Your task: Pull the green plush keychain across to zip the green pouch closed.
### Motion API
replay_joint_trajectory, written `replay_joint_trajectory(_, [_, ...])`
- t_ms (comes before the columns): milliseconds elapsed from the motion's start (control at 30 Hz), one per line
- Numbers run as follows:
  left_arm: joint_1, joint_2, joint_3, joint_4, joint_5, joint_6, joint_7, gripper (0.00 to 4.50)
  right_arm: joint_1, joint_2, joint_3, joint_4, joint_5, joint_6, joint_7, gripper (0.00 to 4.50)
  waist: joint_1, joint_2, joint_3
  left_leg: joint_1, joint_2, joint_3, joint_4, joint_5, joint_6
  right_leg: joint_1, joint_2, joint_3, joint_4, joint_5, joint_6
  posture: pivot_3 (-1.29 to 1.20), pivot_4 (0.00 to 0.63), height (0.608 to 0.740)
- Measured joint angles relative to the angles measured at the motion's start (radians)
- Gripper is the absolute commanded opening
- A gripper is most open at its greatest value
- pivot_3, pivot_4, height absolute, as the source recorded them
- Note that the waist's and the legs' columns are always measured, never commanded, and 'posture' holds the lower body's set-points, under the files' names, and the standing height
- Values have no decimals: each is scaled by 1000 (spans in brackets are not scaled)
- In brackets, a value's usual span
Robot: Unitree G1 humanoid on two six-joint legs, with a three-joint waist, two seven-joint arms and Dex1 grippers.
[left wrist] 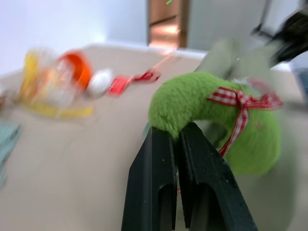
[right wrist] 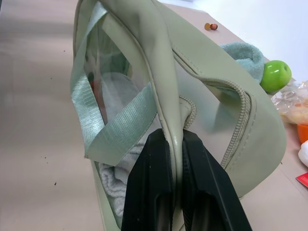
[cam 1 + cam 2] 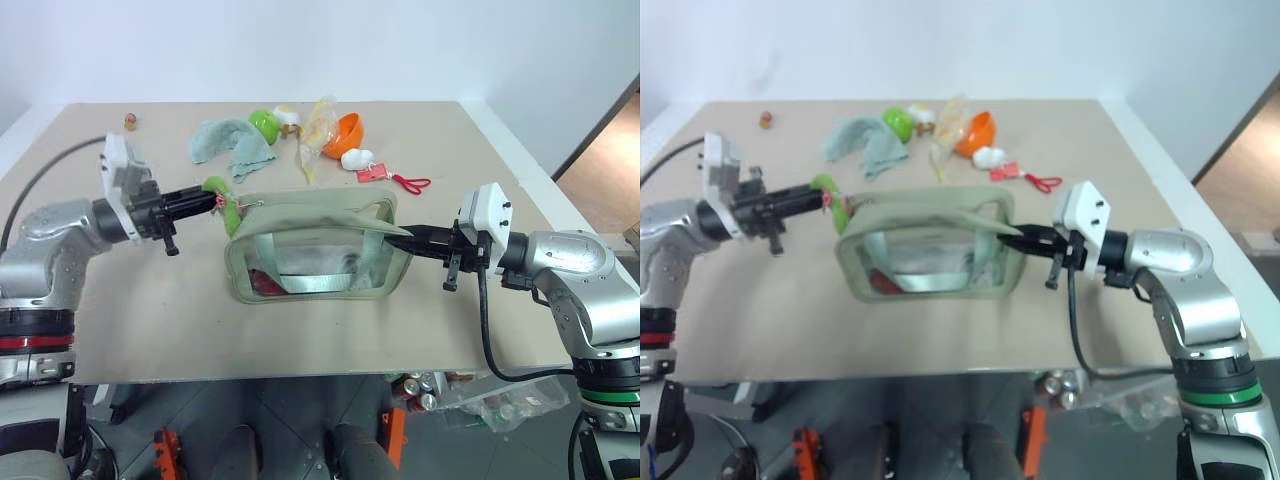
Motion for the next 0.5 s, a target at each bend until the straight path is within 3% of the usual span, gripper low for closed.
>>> replay_joint_trajectory(167, [-98,-51,-16,-86,-7,42,70,48,-2,0,0,16,-3,-8,3,0,1,0,0,0,0,-1,3,0,0,2,0,-1,0,1,1,0,150,740])
replay_joint_trajectory(500, [-199,-201,-185,-105,84,19,106,48,-9,3,9,45,-15,-33,3,0,0,0,0,0,-1,-1,4,0,0,2,0,0,0,1,2,0,150,740])
